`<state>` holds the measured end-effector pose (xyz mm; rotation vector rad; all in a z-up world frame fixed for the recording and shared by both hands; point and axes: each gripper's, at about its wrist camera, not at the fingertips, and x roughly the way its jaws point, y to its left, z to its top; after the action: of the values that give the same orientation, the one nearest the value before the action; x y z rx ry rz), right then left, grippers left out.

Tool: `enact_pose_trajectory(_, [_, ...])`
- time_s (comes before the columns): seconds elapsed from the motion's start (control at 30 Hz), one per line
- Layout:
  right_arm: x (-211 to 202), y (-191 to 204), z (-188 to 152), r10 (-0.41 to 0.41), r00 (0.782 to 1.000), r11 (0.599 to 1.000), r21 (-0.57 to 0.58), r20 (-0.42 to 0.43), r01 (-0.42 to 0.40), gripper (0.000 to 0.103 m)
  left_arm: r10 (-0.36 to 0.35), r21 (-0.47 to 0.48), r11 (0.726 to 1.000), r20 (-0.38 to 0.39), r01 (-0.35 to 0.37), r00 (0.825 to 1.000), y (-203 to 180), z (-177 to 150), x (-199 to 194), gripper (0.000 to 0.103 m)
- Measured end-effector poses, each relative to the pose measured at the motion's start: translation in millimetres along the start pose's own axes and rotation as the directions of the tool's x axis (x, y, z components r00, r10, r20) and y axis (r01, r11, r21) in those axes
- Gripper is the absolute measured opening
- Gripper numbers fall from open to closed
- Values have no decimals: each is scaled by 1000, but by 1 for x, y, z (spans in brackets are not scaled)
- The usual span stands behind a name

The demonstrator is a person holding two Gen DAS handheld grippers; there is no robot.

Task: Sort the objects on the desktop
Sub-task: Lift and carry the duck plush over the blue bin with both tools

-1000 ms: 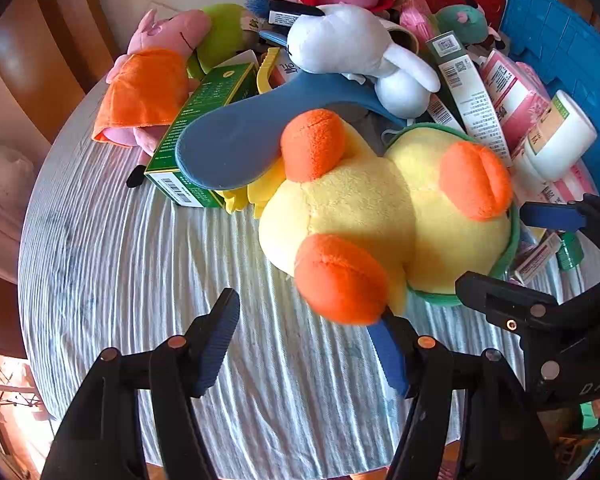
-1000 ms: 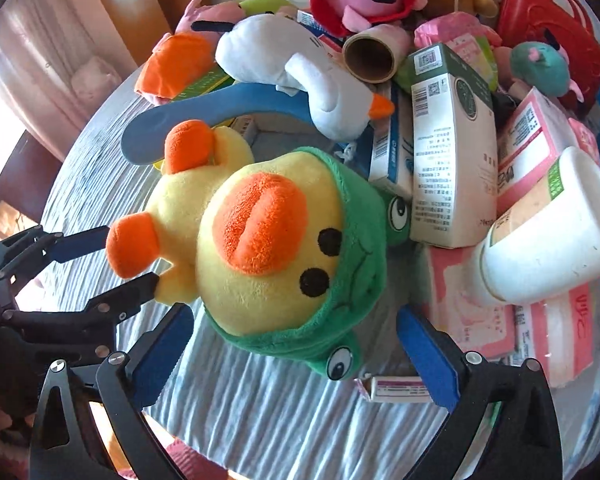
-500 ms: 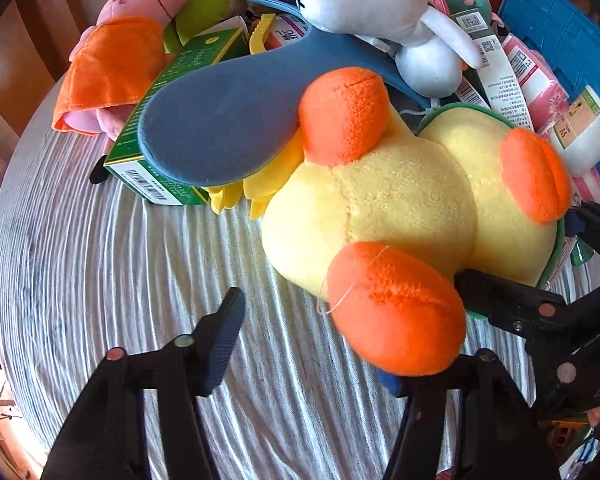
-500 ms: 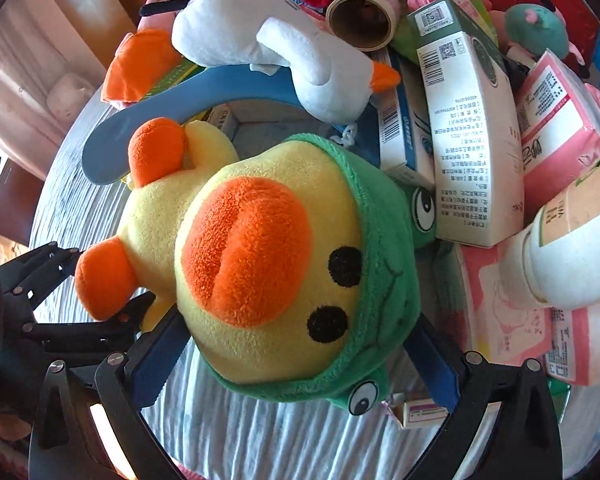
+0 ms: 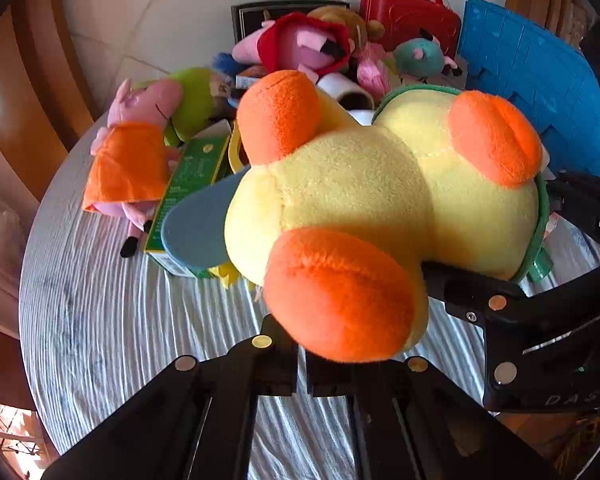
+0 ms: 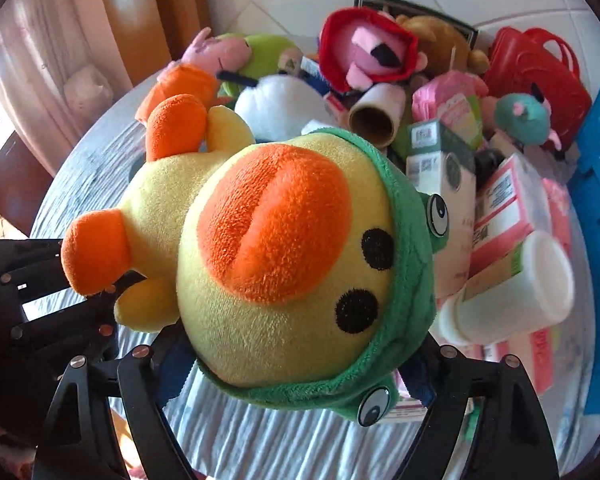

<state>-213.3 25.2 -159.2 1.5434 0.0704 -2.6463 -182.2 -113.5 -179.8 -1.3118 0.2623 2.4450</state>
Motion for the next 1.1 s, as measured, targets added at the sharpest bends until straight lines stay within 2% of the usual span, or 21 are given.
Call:
enact_pose_trajectory(0.17, [-47, -24, 15, -21, 995, 1000, 19, 96, 19, 86, -12, 25, 1000, 92, 9, 996, -5, 43, -25, 2])
enact_pose_trajectory(0.33, [-78, -51, 41, -88, 982, 995, 53, 167, 80, 86, -28, 91, 996, 165, 14, 986, -34, 87, -43, 2])
enact_pose_trajectory(0.4, [-88, -65, 51, -126, 974, 991, 71, 186, 114, 86, -46, 113, 993, 177, 26, 983, -42, 105, -39, 2])
enact_pose_trajectory(0.6, [-126, -121, 65, -213, 951, 971, 154, 223, 181, 86, -77, 207, 978, 230, 29, 970, -108, 160, -56, 2])
enact_pose_trajectory(0.7, [-153, -159, 68, -249, 938, 963, 169, 243, 211, 86, -99, 215, 976, 259, 43, 961, -160, 188, -71, 2])
enact_pose_trajectory(0.77, [-174, -190, 67, -267, 928, 958, 178, 259, 226, 86, -113, 223, 974, 297, 46, 948, -196, 204, -82, 2])
enact_pose_trajectory(0.83, [-200, -223, 62, -295, 914, 950, 191, 277, 249, 86, -155, 219, 972, 313, 88, 937, -235, 221, -91, 2])
enact_pose_trajectory(0.97, [-252, -300, 42, -381, 880, 919, 222, 284, 327, 86, -219, 264, 955, 328, 134, 919, -336, 252, -105, 2])
enact_pose_trajectory(1.1, [-293, -384, 10, -451, 852, 877, 306, 266, 369, 86, -272, 328, 931, 328, 161, 905, -434, 273, -116, 2])
